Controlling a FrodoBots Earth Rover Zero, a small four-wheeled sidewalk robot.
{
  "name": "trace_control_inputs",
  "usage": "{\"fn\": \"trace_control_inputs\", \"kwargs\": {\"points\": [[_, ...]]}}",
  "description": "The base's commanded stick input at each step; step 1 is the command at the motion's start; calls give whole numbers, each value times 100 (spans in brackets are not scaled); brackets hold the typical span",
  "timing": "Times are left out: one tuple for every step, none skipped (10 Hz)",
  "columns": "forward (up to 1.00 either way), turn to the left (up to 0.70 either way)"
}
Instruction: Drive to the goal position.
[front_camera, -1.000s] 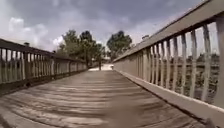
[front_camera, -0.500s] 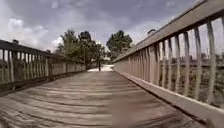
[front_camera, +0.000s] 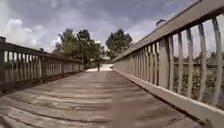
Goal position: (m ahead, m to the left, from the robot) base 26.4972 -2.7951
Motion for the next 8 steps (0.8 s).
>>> {"fn": "trace_control_inputs", "kwargs": {"points": [[70, 0], [70, 0], [70, 0], [70, 0], [70, 0], [70, 0], [70, 0], [70, 0]]}}
